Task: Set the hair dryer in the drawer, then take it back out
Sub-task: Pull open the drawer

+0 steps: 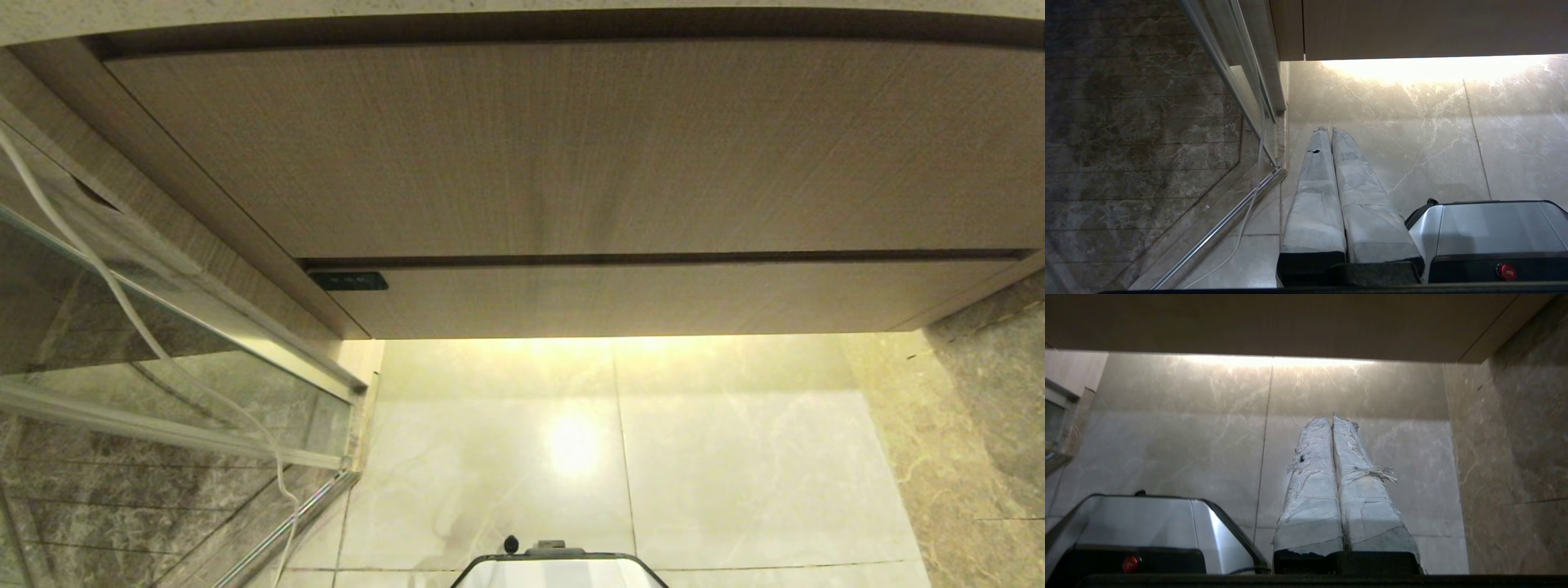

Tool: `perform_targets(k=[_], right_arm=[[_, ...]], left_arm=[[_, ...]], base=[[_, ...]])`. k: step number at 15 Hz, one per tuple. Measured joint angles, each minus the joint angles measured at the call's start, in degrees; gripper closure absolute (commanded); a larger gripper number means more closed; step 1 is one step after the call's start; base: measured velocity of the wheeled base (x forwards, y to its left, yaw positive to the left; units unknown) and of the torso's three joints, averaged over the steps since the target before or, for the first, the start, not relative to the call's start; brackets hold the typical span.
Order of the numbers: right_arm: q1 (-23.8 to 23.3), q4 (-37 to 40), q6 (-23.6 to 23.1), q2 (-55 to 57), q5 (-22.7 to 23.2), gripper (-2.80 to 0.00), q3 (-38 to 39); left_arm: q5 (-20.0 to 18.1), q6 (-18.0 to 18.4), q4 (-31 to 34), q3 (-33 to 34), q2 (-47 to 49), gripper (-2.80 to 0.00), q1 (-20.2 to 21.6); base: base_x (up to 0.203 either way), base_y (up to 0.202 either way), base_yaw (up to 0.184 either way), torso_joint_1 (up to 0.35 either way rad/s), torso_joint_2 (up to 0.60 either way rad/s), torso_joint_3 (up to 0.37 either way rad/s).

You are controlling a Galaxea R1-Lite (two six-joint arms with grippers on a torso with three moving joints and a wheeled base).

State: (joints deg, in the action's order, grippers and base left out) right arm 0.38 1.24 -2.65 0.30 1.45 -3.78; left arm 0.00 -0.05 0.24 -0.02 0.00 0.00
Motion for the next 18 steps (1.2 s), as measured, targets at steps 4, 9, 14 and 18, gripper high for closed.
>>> perform_targets(k=[4,9,14,18], right_arm=[[1.3,11.3,-0.2,10.0,1.4,0.00,-22.5],[10.3,21.5,0.4,40.9,2.4,0.00,-46.0],[19.1,23.5,-2.5,70.7,2.9,-2.80,-56.6],[20.8,21.3,-8.8,85.8,-0.9,-2.80,-58.5]], left_arm=[[0.0,0.0,0.0,0.0,0.0,0.00,0.0],[0.0,0.0,0.0,0.0,0.0,0.00,0.0],[0.0,0.0,0.0,0.0,0.0,0.00,0.0],[0.0,0.0,0.0,0.0,0.0,0.00,0.0]], base=[[0.000,0.000,0.000,0.000,0.00,0.000],[0.000,0.000,0.000,0.000,0.00,0.000],[0.000,0.000,0.000,0.000,0.00,0.000],[0.000,0.000,0.000,0.000,0.00,0.000]])
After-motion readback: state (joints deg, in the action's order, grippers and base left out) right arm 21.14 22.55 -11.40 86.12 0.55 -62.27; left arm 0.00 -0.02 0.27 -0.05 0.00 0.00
